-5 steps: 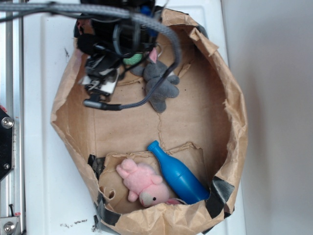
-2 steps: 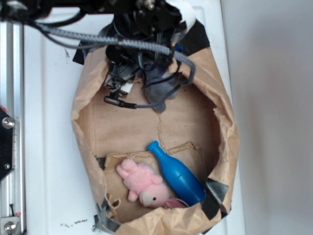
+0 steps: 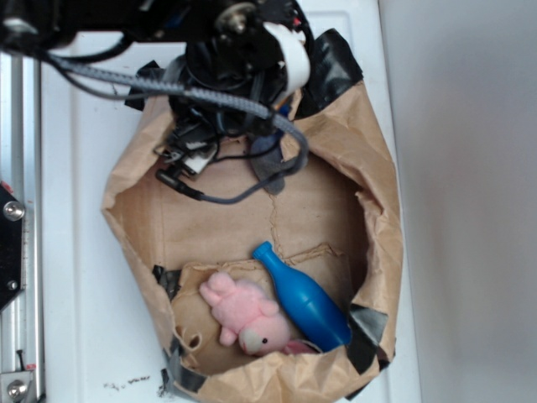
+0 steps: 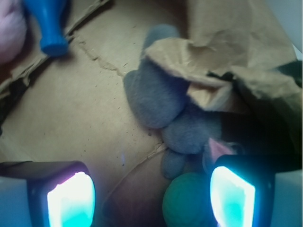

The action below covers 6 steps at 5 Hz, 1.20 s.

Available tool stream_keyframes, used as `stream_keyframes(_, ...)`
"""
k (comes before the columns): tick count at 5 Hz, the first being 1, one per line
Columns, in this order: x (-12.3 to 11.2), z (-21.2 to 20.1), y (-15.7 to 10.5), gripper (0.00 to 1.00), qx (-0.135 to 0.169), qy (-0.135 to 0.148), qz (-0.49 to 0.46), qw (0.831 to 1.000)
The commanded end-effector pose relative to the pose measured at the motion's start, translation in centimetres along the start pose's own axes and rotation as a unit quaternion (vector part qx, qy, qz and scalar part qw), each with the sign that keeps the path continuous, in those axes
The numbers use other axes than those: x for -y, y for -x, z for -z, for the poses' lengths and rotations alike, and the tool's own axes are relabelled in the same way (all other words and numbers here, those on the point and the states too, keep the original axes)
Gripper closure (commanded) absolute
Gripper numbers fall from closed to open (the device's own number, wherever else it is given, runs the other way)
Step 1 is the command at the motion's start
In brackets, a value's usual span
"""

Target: Grab the green ball.

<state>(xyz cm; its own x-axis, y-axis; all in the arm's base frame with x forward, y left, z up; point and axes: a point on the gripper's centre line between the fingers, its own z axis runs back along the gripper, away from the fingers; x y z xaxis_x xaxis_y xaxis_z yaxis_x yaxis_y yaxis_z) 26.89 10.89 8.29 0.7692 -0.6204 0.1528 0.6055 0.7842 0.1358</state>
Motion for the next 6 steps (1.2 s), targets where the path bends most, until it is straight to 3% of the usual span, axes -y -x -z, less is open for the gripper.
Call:
stream_keyframes(1,-0.7,-1.3,0.1,0.0,0.007,-0.023,0.003,1.0)
stream_keyframes(2,-0.7,-1.3,0.1,0.0,0.007,-0.023,0.003,1.0)
stream_keyframes(3,1.2,-3.0,-1.0,0.0,0.042,-0.015,0.021,0.999)
stream_keyframes(4,1.6,-4.6,-2.3,0.0,0.065,-0.007,0.023,0.998)
stream_keyframes(5,2.2,-5.0,-3.5,0.0,0.07,-0.002,0.036,0.997)
stream_keyframes(6,3.2,-2.9,-4.0,0.0,0.051,-0.003,0.052,0.997)
